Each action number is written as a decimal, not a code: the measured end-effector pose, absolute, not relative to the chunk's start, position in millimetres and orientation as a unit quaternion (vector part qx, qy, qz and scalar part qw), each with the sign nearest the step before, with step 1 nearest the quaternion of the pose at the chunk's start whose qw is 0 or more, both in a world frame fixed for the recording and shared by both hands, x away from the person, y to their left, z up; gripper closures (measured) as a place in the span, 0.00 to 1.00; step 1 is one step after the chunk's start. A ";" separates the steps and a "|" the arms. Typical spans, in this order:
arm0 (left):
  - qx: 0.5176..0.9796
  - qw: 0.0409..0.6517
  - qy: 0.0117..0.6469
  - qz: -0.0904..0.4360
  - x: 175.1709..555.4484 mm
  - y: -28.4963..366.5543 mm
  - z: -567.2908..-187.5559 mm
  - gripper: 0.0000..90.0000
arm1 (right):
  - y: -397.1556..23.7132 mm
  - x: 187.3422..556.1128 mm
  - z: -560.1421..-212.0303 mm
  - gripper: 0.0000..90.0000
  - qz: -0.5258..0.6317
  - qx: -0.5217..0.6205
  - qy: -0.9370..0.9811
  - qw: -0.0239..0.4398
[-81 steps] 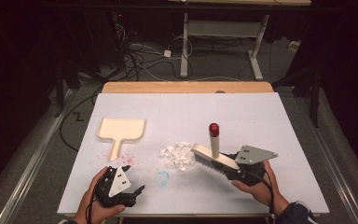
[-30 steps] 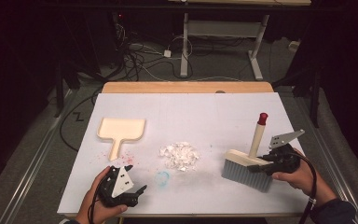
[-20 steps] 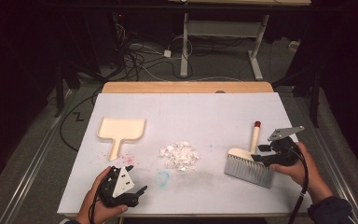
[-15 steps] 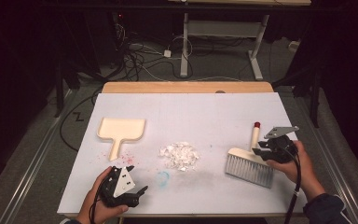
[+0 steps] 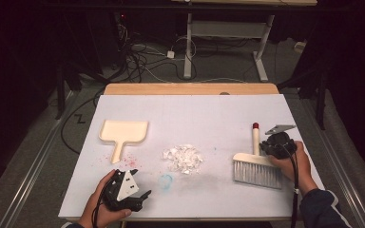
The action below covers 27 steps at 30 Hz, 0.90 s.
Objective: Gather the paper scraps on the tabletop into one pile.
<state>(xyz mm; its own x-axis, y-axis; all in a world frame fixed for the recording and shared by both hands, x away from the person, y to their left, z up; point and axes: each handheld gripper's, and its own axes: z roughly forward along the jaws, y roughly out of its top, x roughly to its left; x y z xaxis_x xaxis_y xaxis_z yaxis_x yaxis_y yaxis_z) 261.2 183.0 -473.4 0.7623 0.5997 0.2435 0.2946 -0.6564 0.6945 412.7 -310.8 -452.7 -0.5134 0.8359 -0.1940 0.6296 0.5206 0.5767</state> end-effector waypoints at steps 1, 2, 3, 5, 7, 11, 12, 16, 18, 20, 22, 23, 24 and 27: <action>0.879 0.327 0.255 0.233 261.7 183.4 -473.5 0.22 | -310.6 413.0 -452.9 0.90 0.225 0.435 0.841 0.230; 0.879 0.327 0.255 0.234 262.0 183.5 -473.5 0.22 | -310.1 413.0 -452.9 0.88 0.224 0.435 0.841 0.230; 0.878 0.329 0.257 0.234 262.0 183.3 -473.6 0.22 | -309.1 412.6 -452.8 0.87 0.223 0.436 0.840 0.232; 0.877 0.330 0.256 0.235 261.9 183.0 -473.0 0.22 | -308.6 411.3 -451.7 0.83 0.225 0.436 0.838 0.239; 0.875 0.334 0.259 0.236 262.3 183.3 -472.2 0.22 | -309.4 406.6 -447.4 0.75 0.241 0.434 0.831 0.252; 0.868 0.340 0.269 0.242 265.6 187.0 -470.6 0.21 | -311.5 367.6 -431.7 0.51 0.373 0.362 0.808 0.277; 0.865 0.342 0.273 0.244 266.5 187.5 -470.3 0.21 | -311.5 367.6 -431.7 0.51 0.373 0.362 0.808 0.277; 0.858 0.348 0.281 0.251 264.7 187.3 -469.7 0.20 | -305.8 327.2 -431.0 0.35 0.419 0.337 0.787 0.301; 0.857 0.345 0.281 0.260 262.9 186.8 -469.5 0.19 | -303.8 311.1 -431.3 0.30 0.423 0.329 0.784 0.312; 0.855 0.345 0.282 0.265 261.7 186.5 -469.6 0.19 | -302.6 297.5 -432.2 0.27 0.422 0.324 0.780 0.329; 0.854 0.343 0.283 0.269 260.4 186.3 -470.2 0.19 | -302.7 284.2 -432.4 0.28 0.428 0.319 0.771 0.348; 0.853 0.343 0.284 0.271 259.9 186.4 -470.4 0.19 | -303.0 279.4 -432.0 0.27 0.437 0.312 0.768 0.349; 0.854 0.344 0.285 0.269 259.9 186.7 -470.7 0.19 | -302.5 274.5 -431.4 0.25 0.439 0.306 0.769 0.349; 0.855 0.341 0.285 0.267 261.0 186.3 -472.1 0.19 | -298.0 270.2 -432.2 0.24 0.415 0.302 0.779 0.362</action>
